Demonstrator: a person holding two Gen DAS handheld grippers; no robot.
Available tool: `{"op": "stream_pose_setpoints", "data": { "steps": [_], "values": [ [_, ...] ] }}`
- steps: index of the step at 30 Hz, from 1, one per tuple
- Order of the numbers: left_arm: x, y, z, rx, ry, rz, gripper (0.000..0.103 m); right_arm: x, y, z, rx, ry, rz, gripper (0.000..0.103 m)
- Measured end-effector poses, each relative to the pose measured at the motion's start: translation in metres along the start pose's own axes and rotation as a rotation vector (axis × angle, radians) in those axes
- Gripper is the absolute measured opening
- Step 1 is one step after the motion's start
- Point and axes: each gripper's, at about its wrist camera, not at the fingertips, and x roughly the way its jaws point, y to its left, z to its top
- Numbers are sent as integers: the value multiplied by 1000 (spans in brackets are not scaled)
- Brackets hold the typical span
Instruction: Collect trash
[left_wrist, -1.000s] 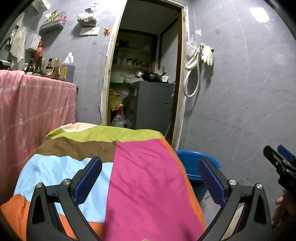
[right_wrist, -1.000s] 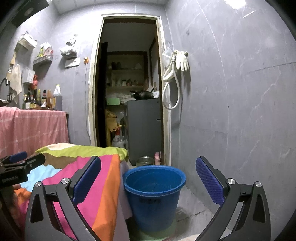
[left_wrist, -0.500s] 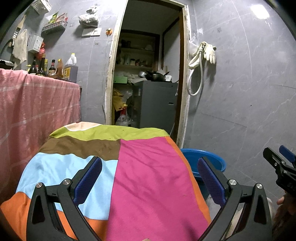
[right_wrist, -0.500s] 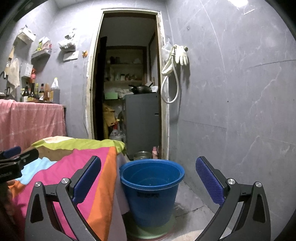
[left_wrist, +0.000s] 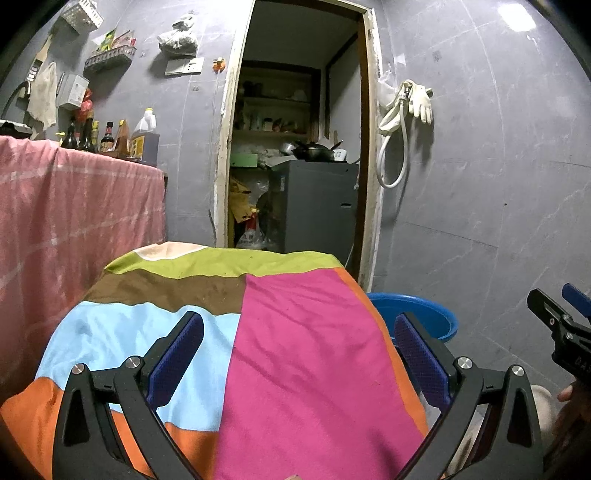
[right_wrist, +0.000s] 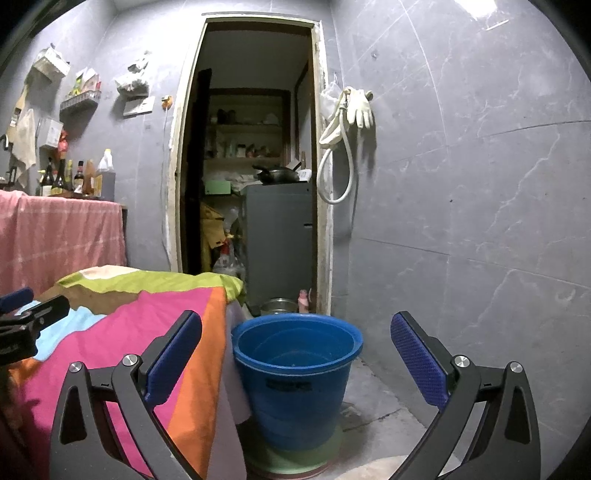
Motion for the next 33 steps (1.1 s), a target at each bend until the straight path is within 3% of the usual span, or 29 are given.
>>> {"op": "stream_pose_setpoints", "data": {
  "steps": [33],
  "values": [
    [5,10,-9,-49,15,31,101,-4,7,-10,-47,-37,-48,103]
  ]
}}
